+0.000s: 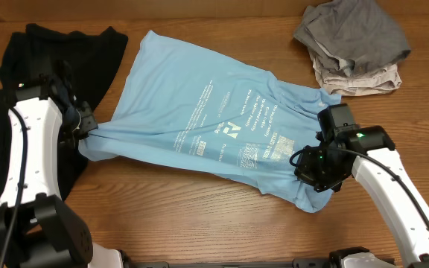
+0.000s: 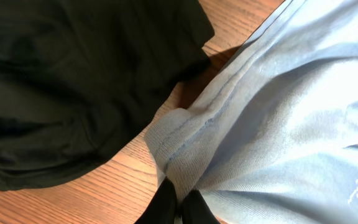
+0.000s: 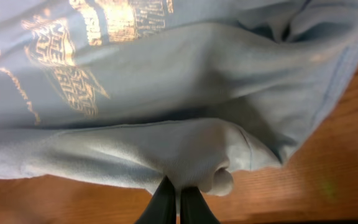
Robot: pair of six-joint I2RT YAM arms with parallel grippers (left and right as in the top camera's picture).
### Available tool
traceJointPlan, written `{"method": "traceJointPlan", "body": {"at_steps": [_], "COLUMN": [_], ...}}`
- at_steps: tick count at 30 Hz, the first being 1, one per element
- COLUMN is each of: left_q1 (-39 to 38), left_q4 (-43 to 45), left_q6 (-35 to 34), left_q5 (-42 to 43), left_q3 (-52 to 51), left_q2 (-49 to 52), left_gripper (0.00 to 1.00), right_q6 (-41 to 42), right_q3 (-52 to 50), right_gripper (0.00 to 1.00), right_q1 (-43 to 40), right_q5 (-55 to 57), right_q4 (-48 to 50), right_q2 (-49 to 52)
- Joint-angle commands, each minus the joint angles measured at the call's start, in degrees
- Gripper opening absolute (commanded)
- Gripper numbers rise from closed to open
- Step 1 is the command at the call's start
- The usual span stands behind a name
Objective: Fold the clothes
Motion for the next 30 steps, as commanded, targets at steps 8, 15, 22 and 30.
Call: {"method": "traceJointPlan", "body": {"at_steps": [8,15,22,30], "left_q1": [-0.3,-0.3,-0.3,-0.4], "left_q4": [-0.9,-4.6,-8.7,-8.9], "left_q6": [0.1,0.9,1.8,1.8], "left_q5": [0.0,-0.6,-1.1,-0.4], "left_q3": [1.6,1.6,1.6,1.5], "left_q2": [-14.3,-20.0,-23.5,-23.9], "left_gripper": [0.04,0.04,0.04,0.04], "right_q6": [0.0,3.0,4.2,5.3], "right_q3": [3.5,3.7,7.4,10.2], "right_gripper": [0.04,0.04,0.04,0.04], "right_q1": [-0.2,-0.2,-0.2,-0.3], "right_q5": [0.8,-0.8,-1.3,3.8], "right_q4": [-11.7,-20.0,-27.5,-26.1], "right_q2": [-13.2,-21.9,-25.0,-24.1]}}
